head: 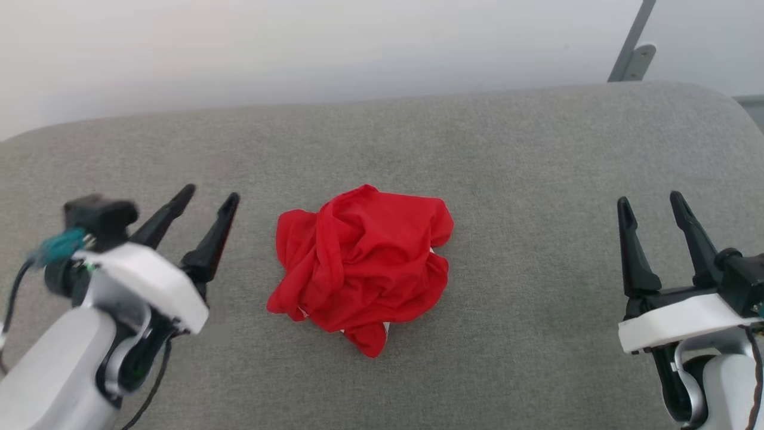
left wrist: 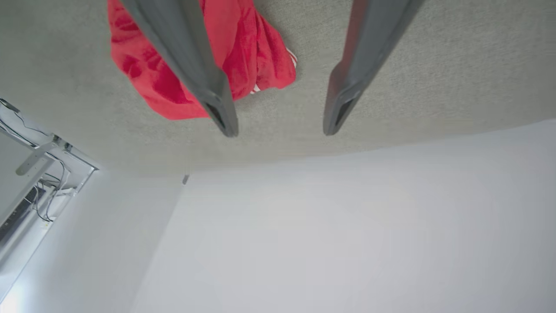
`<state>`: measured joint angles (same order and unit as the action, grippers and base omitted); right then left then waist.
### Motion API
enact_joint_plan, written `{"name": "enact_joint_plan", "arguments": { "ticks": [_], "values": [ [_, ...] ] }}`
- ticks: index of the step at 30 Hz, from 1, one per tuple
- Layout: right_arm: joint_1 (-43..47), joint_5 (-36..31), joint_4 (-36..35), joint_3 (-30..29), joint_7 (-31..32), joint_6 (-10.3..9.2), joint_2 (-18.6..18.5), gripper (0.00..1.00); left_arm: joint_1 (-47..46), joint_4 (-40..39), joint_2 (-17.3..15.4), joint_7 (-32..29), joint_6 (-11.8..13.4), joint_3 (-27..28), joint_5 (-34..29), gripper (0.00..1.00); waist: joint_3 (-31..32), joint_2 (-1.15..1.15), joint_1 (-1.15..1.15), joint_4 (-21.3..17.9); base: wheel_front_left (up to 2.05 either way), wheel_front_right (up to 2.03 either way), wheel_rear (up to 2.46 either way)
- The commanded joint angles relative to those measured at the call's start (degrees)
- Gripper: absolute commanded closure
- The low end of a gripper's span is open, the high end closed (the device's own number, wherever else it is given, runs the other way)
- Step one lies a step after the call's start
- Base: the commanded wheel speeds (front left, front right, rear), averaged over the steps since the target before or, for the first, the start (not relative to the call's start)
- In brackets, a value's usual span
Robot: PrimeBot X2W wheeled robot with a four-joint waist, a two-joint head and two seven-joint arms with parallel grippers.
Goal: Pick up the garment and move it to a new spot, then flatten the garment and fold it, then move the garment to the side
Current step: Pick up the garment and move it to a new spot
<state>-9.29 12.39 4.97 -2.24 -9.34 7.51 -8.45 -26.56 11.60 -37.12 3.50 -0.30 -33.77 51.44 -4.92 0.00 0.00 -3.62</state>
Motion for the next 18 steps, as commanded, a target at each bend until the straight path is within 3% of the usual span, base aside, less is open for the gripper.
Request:
{"name": "enact_joint_plan", "arguments": {
  "ticks": [1,6,11,18],
  "values": [
    [0.58,0.40,-0.05,-0.09,-0.08,-0.04,-0.17,0.00,1.93,-1.27,-0.89,2.44,1.01,1.15,-0.46,0.00,0.61,0.00,0.00,0.47,0.00,0.00,0.00],
    [1.63,0.59,-0.11,-0.33,0.07,-0.03,-0.62,0.00,8.27,-5.65,-2.95,9.27,4.14,4.14,-2.00,0.00,1.73,0.00,0.00,1.11,0.00,0.00,0.00],
    [2.33,0.64,-0.52,-0.70,0.16,-0.03,-0.90,0.00,13.32,-9.02,-3.78,11.28,6.15,7.70,-3.18,0.00,2.27,0.00,0.00,1.49,0.00,0.00,0.00],
    [3.59,0.71,-0.54,-1.47,-0.43,-0.04,-0.70,0.00,23.09,-14.43,-0.85,11.73,7.50,17.78,-6.73,0.00,2.72,0.00,0.00,1.94,0.00,0.00,0.00]
  ]
}}
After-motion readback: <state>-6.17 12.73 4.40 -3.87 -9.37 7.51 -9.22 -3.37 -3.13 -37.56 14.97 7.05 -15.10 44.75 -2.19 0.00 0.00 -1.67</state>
